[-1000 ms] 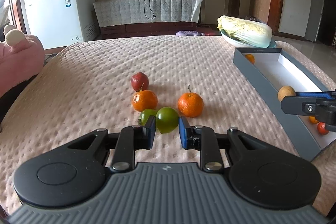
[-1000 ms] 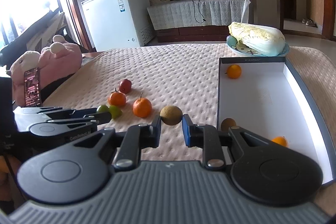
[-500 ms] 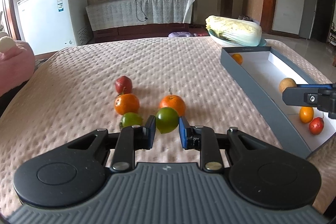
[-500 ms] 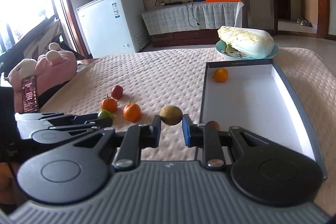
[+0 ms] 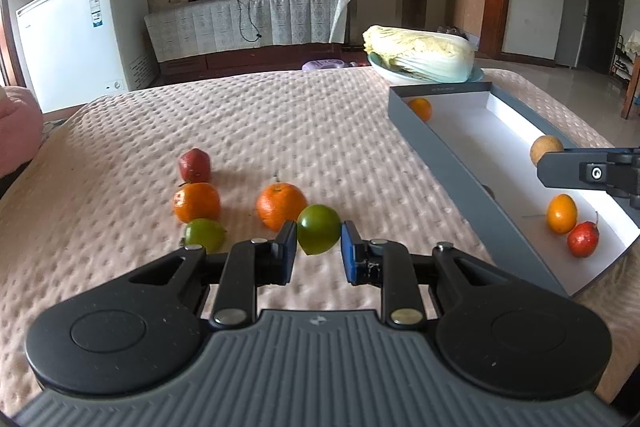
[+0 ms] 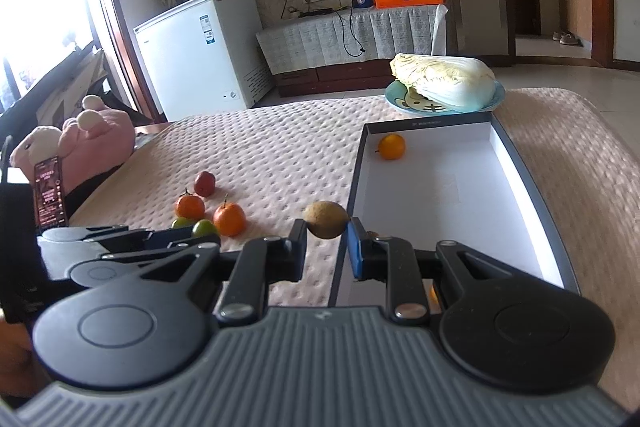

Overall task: Organize fruits
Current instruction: 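Carry the kiwi toward the box with the right tool while the left tool holds the green tomato, then lower the kiwi into the box and open the right tool while the left tool drops the green tomato there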

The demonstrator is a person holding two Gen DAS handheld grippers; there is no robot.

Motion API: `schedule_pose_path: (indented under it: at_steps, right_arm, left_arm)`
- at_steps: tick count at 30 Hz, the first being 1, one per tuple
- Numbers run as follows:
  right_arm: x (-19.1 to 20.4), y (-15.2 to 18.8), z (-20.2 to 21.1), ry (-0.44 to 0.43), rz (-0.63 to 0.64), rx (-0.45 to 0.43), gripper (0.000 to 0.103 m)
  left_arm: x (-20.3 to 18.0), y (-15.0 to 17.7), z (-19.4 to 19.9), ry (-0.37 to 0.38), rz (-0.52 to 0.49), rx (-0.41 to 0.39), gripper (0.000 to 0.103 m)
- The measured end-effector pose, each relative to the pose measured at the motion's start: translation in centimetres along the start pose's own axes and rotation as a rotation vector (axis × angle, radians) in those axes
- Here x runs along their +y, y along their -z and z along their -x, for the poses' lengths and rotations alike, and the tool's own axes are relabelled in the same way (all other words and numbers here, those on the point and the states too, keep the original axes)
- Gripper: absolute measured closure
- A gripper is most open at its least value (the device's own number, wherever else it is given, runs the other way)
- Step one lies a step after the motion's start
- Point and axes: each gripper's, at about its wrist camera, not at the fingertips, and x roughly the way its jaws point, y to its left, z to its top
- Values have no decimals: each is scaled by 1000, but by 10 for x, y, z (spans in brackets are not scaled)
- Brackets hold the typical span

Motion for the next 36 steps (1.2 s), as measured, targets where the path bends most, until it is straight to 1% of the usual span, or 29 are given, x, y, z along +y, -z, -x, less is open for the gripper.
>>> schedule_pose_path:
  at_steps: [14, 19, 26, 28, 30, 31, 36]
  right_arm:
    - [-27, 0, 10, 41, -41, -3, 79]
    - [-35, 0, 10, 55, -56, 2, 79]
    - [-37, 0, 13, 48, -60, -4, 79]
    - [-39, 0, 14, 68, -63, -7, 79]
    - [-43, -1, 15, 111, -81, -18, 79]
    - [-48, -2, 17, 140, -102, -30, 79]
    - [-80, -2, 32, 225, -262, -100, 79]
  left_arm:
    - [-25, -3, -6, 47, -24, -2, 75]
    - [-29, -4, -8, 47, -25, -1, 75]
    - [-34, -5, -8, 58, -30, -1, 75]
    - [-34, -5, -9, 58, -33, -1, 75]
    - [-34, -5, -10, 58, -29, 0, 75]
    - [-34, -5, -10, 58, -24, 1, 75]
    - [-36, -8, -5, 74, -24, -15, 75]
